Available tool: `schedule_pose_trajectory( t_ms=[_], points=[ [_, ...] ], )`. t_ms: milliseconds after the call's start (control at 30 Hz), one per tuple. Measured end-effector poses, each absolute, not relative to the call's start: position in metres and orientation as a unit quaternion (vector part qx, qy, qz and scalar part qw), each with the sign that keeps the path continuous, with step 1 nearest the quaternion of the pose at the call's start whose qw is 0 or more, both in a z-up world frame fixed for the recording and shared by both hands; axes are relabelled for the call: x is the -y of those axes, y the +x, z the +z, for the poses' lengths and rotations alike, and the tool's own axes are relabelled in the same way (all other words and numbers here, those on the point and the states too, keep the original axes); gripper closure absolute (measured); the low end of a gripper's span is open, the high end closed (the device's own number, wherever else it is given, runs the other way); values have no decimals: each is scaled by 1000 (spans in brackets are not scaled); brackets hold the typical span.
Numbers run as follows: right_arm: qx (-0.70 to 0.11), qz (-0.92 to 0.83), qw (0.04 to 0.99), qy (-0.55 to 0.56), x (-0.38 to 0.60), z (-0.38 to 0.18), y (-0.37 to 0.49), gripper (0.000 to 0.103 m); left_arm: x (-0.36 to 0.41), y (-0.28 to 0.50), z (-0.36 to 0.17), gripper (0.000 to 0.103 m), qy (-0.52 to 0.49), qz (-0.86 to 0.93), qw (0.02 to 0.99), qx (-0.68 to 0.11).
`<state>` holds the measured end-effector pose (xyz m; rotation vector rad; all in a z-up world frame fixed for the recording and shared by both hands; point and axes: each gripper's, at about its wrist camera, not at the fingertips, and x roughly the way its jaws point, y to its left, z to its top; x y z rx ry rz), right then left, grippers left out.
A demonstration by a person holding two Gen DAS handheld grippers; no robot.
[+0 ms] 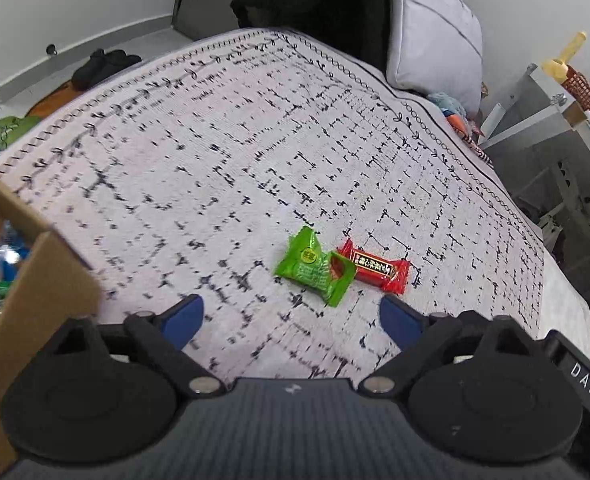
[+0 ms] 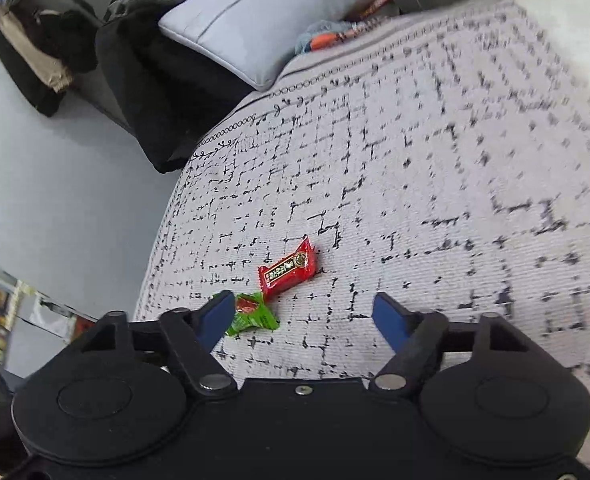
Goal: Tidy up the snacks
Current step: 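Move both tools back over the green and red candies on the bed, then grasp the red candy bar with the right tool while the left tool grasps the green candy, then lift both candies and carry them over the cardboard box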
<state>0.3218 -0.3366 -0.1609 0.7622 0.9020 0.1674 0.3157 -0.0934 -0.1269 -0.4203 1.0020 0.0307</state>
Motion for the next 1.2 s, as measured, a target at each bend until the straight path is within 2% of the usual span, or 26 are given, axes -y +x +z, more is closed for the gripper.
schedule_pose_trajectory(
  t_ms=[33, 133, 333, 467, 667, 733, 767, 800, 833, 900, 1200],
  points=[
    [-429, 84, 817, 375, 338, -167, 326, 41, 95, 320, -131, 18, -202, 15, 854, -479],
    [-437, 98, 792, 415, 340, -185, 337, 47, 98, 333, -141, 23, -219, 7, 845, -487],
    [-445, 114, 774, 435, 336, -205, 364, 60, 110, 357, -152, 23, -226, 2, 842, -489],
    [-454, 116, 763, 445, 334, -218, 373, 73, 116, 372, -162, 24, -227, 9, 836, -499],
    [-451, 117, 760, 452, 333, -225, 382, 80, 123, 384, -173, 25, -213, 25, 836, -506],
    [-450, 116, 760, 454, 333, -227, 384, 83, 127, 388, -173, 34, -201, 30, 838, -506],
    [-450, 115, 762, 452, 334, -227, 384, 88, 128, 389, -173, 38, -195, 35, 839, -506],
    [-452, 112, 764, 447, 333, -228, 385, 92, 128, 390, -173, 45, -192, 38, 841, -505],
    [-453, 108, 767, 441, 333, -229, 386, 98, 127, 390, -173, 57, -195, 38, 842, -502],
    [-453, 107, 767, 441, 333, -231, 386, 101, 126, 391, -172, 66, -201, 28, 841, -501],
    [-447, 87, 794, 403, 332, -215, 379, 103, 122, 378, -162, 67, -189, 28, 845, -499]
  ],
)
